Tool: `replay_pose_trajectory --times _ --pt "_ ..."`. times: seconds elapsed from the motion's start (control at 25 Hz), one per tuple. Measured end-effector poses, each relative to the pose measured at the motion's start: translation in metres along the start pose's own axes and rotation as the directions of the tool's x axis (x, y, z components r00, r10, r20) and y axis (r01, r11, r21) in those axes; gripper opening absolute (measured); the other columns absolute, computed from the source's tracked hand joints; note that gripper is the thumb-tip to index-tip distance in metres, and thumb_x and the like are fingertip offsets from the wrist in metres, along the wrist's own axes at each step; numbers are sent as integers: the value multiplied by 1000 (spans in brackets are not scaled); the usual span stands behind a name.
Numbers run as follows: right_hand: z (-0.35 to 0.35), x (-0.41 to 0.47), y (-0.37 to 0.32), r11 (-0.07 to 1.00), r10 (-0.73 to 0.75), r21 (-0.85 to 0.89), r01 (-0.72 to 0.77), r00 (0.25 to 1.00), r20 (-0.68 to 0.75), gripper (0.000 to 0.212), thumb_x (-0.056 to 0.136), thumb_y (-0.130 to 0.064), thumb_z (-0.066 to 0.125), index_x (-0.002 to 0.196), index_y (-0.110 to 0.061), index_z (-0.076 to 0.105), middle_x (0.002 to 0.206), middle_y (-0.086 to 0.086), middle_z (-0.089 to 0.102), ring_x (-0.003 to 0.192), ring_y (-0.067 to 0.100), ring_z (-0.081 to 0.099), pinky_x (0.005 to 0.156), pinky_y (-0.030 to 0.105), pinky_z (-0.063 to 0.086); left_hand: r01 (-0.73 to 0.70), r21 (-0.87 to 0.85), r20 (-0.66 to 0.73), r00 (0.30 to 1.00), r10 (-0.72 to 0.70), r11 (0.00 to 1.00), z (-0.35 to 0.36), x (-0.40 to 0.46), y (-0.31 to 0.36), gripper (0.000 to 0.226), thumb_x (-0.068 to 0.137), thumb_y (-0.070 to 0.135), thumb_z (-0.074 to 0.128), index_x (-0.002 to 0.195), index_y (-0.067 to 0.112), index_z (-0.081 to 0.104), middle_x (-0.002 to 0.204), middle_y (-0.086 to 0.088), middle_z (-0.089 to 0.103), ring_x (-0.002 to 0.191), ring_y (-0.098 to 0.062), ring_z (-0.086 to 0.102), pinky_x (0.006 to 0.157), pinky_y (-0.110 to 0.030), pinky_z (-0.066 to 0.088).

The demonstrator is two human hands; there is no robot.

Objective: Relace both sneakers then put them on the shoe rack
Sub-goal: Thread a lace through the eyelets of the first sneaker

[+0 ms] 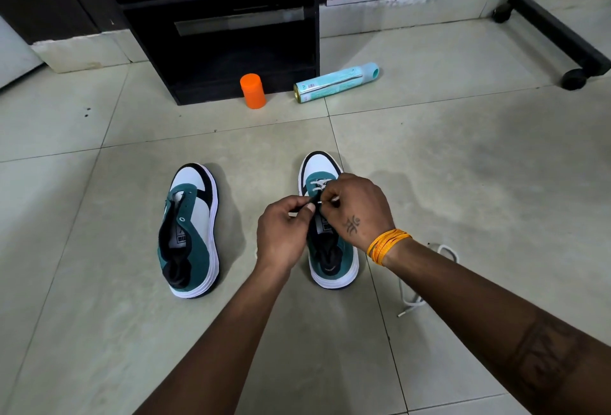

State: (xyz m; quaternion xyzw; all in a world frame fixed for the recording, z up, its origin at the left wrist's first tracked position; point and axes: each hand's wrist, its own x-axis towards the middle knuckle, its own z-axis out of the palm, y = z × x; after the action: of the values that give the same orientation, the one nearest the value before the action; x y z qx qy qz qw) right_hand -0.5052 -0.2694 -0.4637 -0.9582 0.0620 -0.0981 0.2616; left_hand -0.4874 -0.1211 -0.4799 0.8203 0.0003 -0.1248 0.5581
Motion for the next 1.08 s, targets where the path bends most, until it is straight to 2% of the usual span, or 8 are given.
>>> replay_pose_trajectory --times 0.12,0.28,0.44,0.64,0.8,0.88,0.96,1.08 --pt "5 0 3 999 -11 33 11 1000 -16 7 81 -20 69 81 -22 76 90 -1 62 81 24 63 64 35 51 -34 -10 -7 999 34 999 0 0 -2 16 95 29 67 102 32 81 92 15 79 88 -8 74 87 -48 62" --pt "16 -6 13 976 44 218 -26 996 -80 11 83 -15 72 80 -25 77 93 -6 59 90 20 62 70 34 51 -94 73 -3 996 94 993 -2 1 -4 22 93 43 59 101 34 78 87 13 78 83 -12 74 82 -48 62" --pt "27 -12 20 965 89 257 -54 988 -127 13 84 -11 74 82 -23 77 91 -7 59 92 22 61 71 37 51 -272 303 15 960 280 914 0 10 -2 18 94 17 63 101 32 70 86 13 74 76 -14 75 77 -42 60" --pt "30 -15 25 941 104 333 -57 987 -126 12 87 -13 74 91 -22 81 98 -8 62 95 18 63 79 39 54 -287 307 67 958 280 908 -1 24 3 17 90 12 71 86 28 66 75 16 66 70 -12 71 71 -42 60" --pt "22 -37 10 928 177 360 -91 961 -212 27 85 -26 75 111 -31 73 119 -12 51 95 4 62 80 24 53 -201 373 84 980 183 906 -2 27 0 9 95 30 55 86 30 55 80 8 67 75 -23 69 74 -45 59" --pt "25 -47 7 925 198 366 -101 951 -237 23 83 -27 75 105 -29 68 109 -10 52 88 7 62 78 29 54 -140 343 91 989 115 929 -5 29 -5 12 90 37 46 86 29 54 82 3 69 76 -29 71 73 -49 60" --pt "32 -51 11 923 188 377 -81 948 -256 18 88 -20 70 106 -22 66 105 -6 57 93 13 62 83 40 54 -136 363 90 990 110 922 -8 25 -10 13 91 35 43 87 26 51 82 0 68 76 -29 69 72 -49 58" --pt "35 -55 16 915 192 396 -69 941 -280 28 95 -6 58 121 -16 63 116 -3 60 109 16 60 93 43 52 -193 557 89 981 173 808 -14 12 -29 3 97 16 49 94 17 49 89 -5 64 80 -33 62 67 -39 45"
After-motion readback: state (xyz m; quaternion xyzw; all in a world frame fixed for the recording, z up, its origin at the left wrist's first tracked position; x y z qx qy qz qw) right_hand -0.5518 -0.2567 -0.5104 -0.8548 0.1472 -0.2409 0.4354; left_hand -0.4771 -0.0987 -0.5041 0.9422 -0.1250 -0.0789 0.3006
